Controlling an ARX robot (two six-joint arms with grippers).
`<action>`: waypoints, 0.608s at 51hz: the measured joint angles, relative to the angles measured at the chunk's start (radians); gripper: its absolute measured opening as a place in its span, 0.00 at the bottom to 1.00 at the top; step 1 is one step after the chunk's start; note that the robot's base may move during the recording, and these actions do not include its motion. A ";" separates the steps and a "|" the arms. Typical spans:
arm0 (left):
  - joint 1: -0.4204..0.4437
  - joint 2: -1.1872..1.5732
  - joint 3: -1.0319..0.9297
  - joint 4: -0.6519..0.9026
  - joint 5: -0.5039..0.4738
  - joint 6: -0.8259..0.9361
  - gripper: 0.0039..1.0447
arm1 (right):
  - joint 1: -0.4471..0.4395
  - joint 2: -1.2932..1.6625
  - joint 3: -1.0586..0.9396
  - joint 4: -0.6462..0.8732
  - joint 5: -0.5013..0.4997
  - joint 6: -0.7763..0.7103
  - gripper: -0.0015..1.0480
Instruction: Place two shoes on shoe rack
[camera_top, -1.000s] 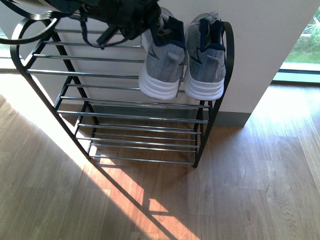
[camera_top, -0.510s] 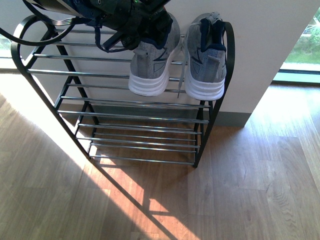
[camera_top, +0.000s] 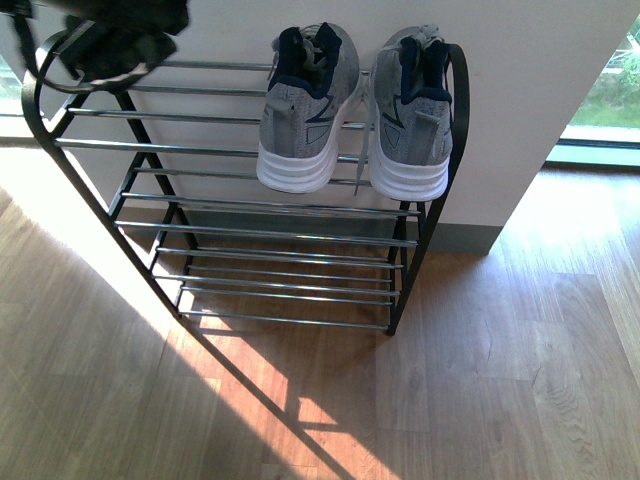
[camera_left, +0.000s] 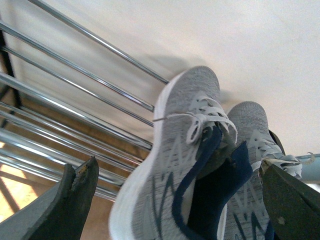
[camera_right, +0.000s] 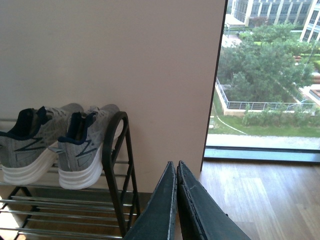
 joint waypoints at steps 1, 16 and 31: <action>0.003 -0.030 -0.025 0.000 -0.010 0.010 0.91 | 0.000 0.000 0.000 0.000 0.000 0.000 0.02; 0.061 -0.628 -0.448 -0.108 -0.277 0.299 0.91 | 0.000 0.000 0.000 0.000 0.000 0.000 0.02; 0.097 -0.768 -0.570 -0.076 -0.276 0.408 0.87 | 0.000 0.000 0.000 0.000 0.000 0.000 0.02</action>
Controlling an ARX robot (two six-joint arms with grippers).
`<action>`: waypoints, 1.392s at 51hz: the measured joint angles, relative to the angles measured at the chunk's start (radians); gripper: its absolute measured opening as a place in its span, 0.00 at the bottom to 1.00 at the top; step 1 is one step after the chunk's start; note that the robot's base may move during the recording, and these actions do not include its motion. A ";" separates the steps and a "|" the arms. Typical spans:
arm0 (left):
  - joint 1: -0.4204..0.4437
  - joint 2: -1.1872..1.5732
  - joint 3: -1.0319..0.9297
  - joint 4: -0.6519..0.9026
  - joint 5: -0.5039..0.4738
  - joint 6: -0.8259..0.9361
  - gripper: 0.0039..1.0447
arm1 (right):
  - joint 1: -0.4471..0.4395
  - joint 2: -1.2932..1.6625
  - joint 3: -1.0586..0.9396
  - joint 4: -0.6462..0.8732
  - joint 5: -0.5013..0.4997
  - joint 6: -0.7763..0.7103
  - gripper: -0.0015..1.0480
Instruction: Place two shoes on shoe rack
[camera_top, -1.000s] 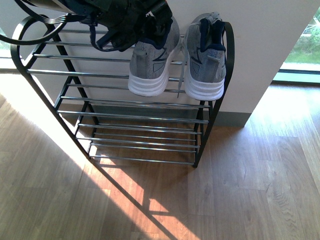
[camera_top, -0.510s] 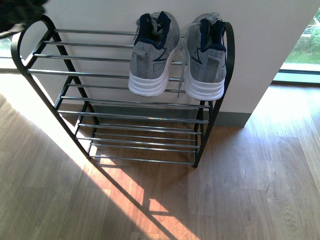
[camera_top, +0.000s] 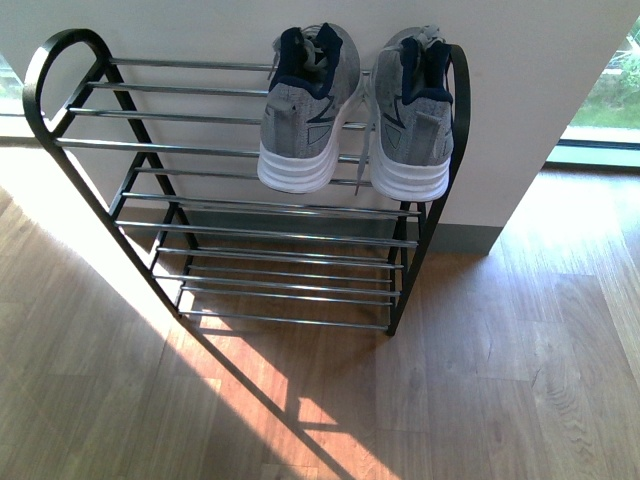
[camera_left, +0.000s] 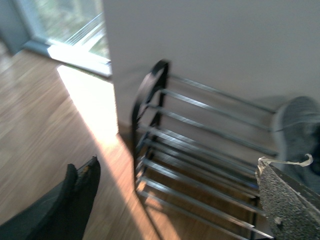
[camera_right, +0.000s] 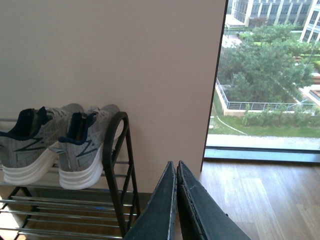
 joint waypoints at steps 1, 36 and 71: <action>0.010 0.000 -0.029 0.085 0.050 0.024 0.84 | 0.000 0.000 0.000 0.000 0.000 0.000 0.02; 0.250 -0.423 -0.423 0.334 0.382 0.294 0.01 | 0.000 0.000 0.000 0.000 0.001 0.000 0.12; 0.256 -0.853 -0.481 -0.012 0.389 0.295 0.01 | 0.000 0.000 0.000 -0.001 -0.001 0.000 0.91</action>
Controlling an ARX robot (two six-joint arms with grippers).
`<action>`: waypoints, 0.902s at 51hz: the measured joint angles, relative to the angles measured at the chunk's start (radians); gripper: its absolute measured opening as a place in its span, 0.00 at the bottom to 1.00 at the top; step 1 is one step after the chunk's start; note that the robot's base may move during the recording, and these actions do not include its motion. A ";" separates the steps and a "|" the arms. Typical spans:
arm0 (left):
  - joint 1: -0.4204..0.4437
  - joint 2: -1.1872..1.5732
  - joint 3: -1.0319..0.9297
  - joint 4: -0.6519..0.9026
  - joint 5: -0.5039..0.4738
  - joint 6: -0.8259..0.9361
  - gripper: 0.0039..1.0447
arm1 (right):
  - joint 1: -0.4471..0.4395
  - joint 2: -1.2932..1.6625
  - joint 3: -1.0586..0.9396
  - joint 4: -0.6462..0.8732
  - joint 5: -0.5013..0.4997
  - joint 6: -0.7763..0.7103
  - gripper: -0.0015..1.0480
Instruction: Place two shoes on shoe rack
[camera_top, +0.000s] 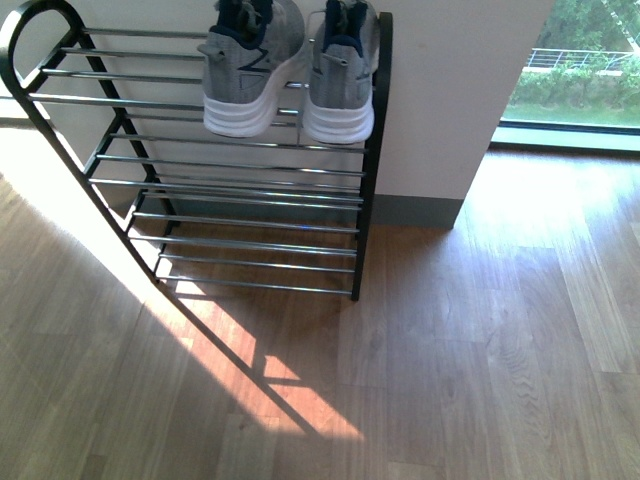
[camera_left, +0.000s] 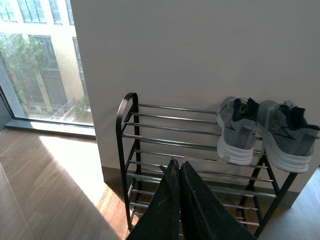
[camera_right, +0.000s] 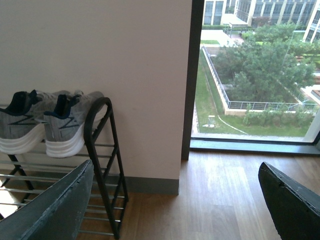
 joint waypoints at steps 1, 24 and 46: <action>0.000 -0.008 0.000 -0.006 0.000 0.000 0.01 | 0.000 0.000 0.000 0.000 0.000 0.000 0.91; 0.000 -0.188 0.000 -0.209 0.002 0.000 0.01 | 0.000 -0.001 0.000 -0.001 0.004 0.000 0.91; 0.000 -0.292 0.000 -0.311 0.002 0.000 0.01 | 0.000 -0.002 0.000 -0.001 0.003 0.000 0.91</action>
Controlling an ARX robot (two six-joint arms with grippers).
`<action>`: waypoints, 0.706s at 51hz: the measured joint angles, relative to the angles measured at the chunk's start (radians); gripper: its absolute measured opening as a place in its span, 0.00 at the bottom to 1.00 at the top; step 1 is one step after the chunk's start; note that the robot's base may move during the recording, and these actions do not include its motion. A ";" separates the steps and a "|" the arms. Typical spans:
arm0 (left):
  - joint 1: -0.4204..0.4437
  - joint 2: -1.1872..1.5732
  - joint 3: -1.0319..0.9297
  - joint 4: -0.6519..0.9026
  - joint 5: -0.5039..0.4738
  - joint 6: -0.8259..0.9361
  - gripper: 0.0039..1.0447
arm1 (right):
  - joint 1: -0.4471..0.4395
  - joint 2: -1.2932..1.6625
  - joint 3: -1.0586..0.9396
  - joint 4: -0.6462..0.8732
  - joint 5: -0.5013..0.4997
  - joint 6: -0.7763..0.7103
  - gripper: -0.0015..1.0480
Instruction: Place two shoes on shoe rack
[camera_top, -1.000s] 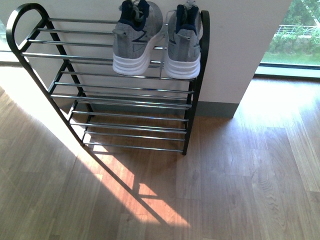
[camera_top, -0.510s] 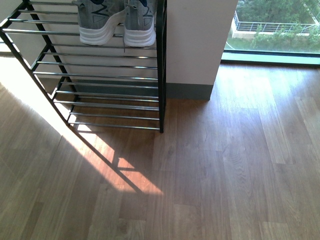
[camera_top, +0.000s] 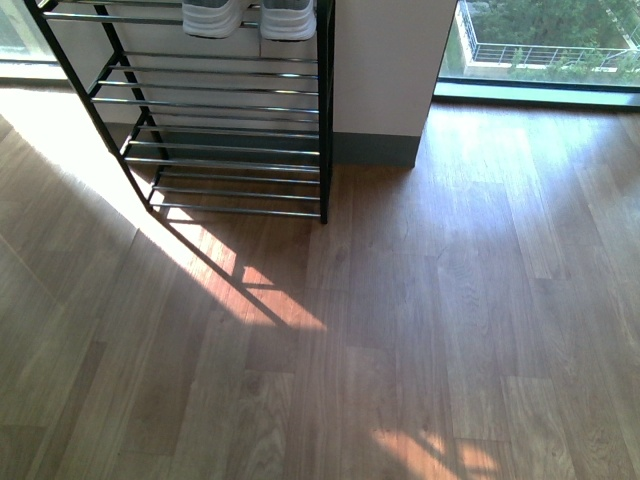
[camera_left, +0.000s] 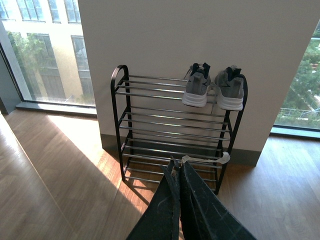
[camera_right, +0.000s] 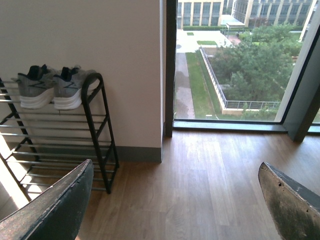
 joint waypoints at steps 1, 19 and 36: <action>0.000 0.000 0.000 0.000 0.000 0.000 0.01 | 0.000 0.000 0.000 0.000 0.000 0.000 0.91; 0.000 0.000 0.000 0.000 0.001 0.000 0.01 | 0.000 0.000 0.000 0.000 0.002 0.000 0.91; 0.000 0.000 0.000 0.000 0.000 0.000 0.01 | 0.000 0.000 0.000 0.000 -0.001 0.000 0.91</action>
